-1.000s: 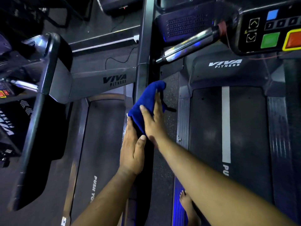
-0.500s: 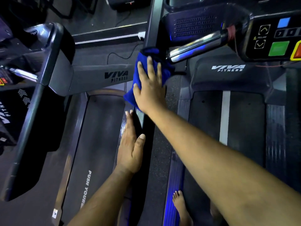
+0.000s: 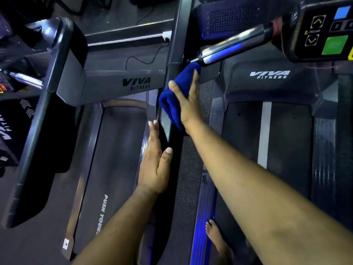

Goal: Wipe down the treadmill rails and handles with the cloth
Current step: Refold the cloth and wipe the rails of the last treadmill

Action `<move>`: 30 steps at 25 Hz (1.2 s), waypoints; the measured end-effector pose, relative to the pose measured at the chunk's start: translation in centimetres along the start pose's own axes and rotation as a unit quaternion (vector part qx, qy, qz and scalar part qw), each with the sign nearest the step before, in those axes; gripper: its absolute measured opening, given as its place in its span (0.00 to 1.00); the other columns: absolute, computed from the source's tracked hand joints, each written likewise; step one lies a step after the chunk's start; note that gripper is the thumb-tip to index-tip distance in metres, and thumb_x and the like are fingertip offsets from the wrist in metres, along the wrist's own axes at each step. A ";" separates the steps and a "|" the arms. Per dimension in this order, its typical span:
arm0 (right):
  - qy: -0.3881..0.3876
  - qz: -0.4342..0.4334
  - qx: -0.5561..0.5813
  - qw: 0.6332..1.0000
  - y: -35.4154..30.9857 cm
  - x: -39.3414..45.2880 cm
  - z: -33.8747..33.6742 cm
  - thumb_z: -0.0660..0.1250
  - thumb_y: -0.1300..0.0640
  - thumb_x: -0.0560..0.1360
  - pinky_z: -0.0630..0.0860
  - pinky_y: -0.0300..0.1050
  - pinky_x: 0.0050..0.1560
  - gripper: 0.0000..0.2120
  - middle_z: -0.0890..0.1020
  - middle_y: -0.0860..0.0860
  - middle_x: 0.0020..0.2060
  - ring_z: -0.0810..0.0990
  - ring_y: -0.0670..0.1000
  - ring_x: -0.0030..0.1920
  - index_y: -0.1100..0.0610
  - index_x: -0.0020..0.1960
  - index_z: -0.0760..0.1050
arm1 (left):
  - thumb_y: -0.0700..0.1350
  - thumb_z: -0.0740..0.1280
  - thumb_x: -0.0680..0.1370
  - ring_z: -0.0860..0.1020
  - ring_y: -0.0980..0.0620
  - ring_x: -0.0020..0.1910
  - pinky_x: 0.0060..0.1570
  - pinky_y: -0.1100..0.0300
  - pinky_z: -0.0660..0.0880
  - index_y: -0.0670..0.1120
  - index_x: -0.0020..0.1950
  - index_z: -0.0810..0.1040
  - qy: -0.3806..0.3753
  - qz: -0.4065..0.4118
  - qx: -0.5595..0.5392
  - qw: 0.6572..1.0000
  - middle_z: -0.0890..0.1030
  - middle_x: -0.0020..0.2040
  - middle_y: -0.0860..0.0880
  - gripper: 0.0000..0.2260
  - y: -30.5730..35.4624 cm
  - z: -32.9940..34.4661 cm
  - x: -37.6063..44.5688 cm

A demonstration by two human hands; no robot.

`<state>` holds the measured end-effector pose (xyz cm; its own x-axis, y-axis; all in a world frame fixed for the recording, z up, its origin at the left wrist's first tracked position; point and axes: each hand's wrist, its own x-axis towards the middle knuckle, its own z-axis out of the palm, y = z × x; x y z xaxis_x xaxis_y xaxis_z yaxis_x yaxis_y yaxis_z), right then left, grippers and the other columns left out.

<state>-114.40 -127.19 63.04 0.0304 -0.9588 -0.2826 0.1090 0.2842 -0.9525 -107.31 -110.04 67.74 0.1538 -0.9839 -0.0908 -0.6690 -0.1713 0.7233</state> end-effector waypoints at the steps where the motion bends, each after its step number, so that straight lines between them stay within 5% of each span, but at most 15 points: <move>1: -0.003 0.009 0.011 1.000 0.3 -0.8 -0.2 0.63 0.32 0.70 0.55 0.54 0.78 0.46 0.57 0.51 0.80 0.57 0.48 0.79 0.49 0.80 0.52 | 0.58 0.50 0.81 0.50 0.55 0.80 0.78 0.48 0.54 0.53 0.79 0.39 -0.003 -0.001 0.000 1.000 0.50 0.82 0.49 0.30 0.0 0.1 0.0; 4: -0.048 0.062 0.100 0.992 3.5 -9.8 -1.2 0.61 0.50 0.81 0.65 0.37 0.69 0.28 0.67 0.53 0.74 0.71 0.36 0.67 0.60 0.77 0.60 | 0.57 0.50 0.81 0.51 0.56 0.80 0.78 0.49 0.54 0.51 0.79 0.40 0.006 -0.006 -0.007 1.000 0.51 0.82 0.49 0.31 -0.1 0.1 -0.3; 6: -0.049 0.025 0.143 0.988 4.0 -14.5 -1.6 0.57 0.62 0.83 0.66 0.29 0.65 0.23 0.67 0.54 0.73 0.72 0.30 0.62 0.62 0.77 0.59 | 0.56 0.51 0.81 0.51 0.59 0.80 0.78 0.53 0.54 0.46 0.81 0.41 0.005 -0.008 -0.042 0.999 0.52 0.82 0.50 0.33 -0.2 0.0 -0.2; 10: -0.015 0.009 0.021 1.000 0.4 -7.3 -0.6 0.61 0.38 0.77 0.50 0.51 0.79 0.38 0.52 0.51 0.81 0.52 0.48 0.79 0.50 0.81 0.50 | 0.59 0.50 0.80 0.52 0.62 0.79 0.77 0.59 0.54 0.46 0.81 0.42 0.003 -0.020 -0.064 0.998 0.53 0.81 0.52 0.34 -0.4 -0.1 -0.2; 12: 0.016 -0.005 -0.017 1.000 0.4 -3.4 0.0 0.62 0.38 0.76 0.51 0.56 0.79 0.39 0.53 0.52 0.81 0.52 0.51 0.80 0.49 0.81 0.52 | 0.59 0.50 0.79 0.52 0.62 0.79 0.76 0.60 0.53 0.47 0.81 0.42 -0.002 -0.019 -0.081 0.997 0.53 0.82 0.51 0.35 -0.6 0.0 -0.1; 16: -0.004 0.029 0.121 0.992 5.7 -14.8 0.3 0.60 0.35 0.75 0.60 0.53 0.76 0.38 0.66 0.55 0.76 0.65 0.53 0.76 0.54 0.79 0.60 | 0.57 0.51 0.77 0.51 0.60 0.79 0.78 0.58 0.52 0.48 0.81 0.42 0.002 -0.021 -0.114 0.993 0.52 0.82 0.51 0.35 -0.9 0.0 -0.1; 18: -0.031 -0.003 0.080 0.996 6.7 -20.9 -0.4 0.57 0.31 0.75 0.59 0.46 0.76 0.39 0.63 0.51 0.78 0.61 0.49 0.77 0.51 0.79 0.58 | 0.57 0.51 0.77 0.50 0.60 0.79 0.79 0.55 0.49 0.49 0.81 0.44 -0.001 -0.024 -0.141 0.990 0.51 0.82 0.51 0.34 -0.8 -0.1 -0.4; 21: -0.039 -0.135 -0.099 0.985 4.3 -16.3 -0.5 0.57 0.43 0.81 0.52 0.49 0.79 0.33 0.50 0.51 0.81 0.48 0.49 0.80 0.51 0.80 0.50 | 0.59 0.53 0.75 0.51 0.59 0.80 0.80 0.52 0.49 0.47 0.81 0.49 0.042 -0.063 -0.220 0.973 0.52 0.82 0.51 0.36 -0.9 -0.8 -1.5; 24: -0.049 -0.199 -0.307 0.929 -0.1 -6.8 -0.2 0.61 0.52 0.81 0.52 0.62 0.77 0.30 0.45 0.53 0.81 0.43 0.59 0.80 0.51 0.80 0.54 | 0.60 0.53 0.75 0.53 0.60 0.79 0.79 0.56 0.51 0.47 0.81 0.52 0.075 -0.077 -0.220 0.970 0.54 0.81 0.53 0.36 -1.2 -0.9 -3.7; 26: -0.051 -0.202 -0.381 0.901 -0.5 -5.3 0.2 0.61 0.55 0.80 0.58 0.66 0.74 0.25 0.50 0.51 0.81 0.45 0.60 0.80 0.51 0.76 0.65 | 0.58 0.53 0.77 0.54 0.63 0.78 0.78 0.58 0.51 0.48 0.81 0.52 0.083 -0.098 -0.220 0.967 0.55 0.80 0.55 0.33 -1.5 -0.9 -5.8; 30: -0.053 -0.286 -0.352 0.889 2.6 -14.2 0.4 0.57 0.52 0.75 0.65 0.66 0.70 0.22 0.66 0.51 0.77 0.55 0.59 0.79 0.52 0.66 0.76 | 0.61 0.52 0.76 0.53 0.64 0.78 0.79 0.57 0.51 0.47 0.81 0.51 0.090 -0.108 -0.217 0.966 0.54 0.78 0.59 0.36 -3.0 -1.6 -11.0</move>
<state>-114.14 -112.86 64.62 0.2674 -0.9310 0.2485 -0.5121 -0.3558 -0.7818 -105.84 -98.62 67.64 0.4052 -0.8965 -0.1790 -0.2446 -0.2950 0.9237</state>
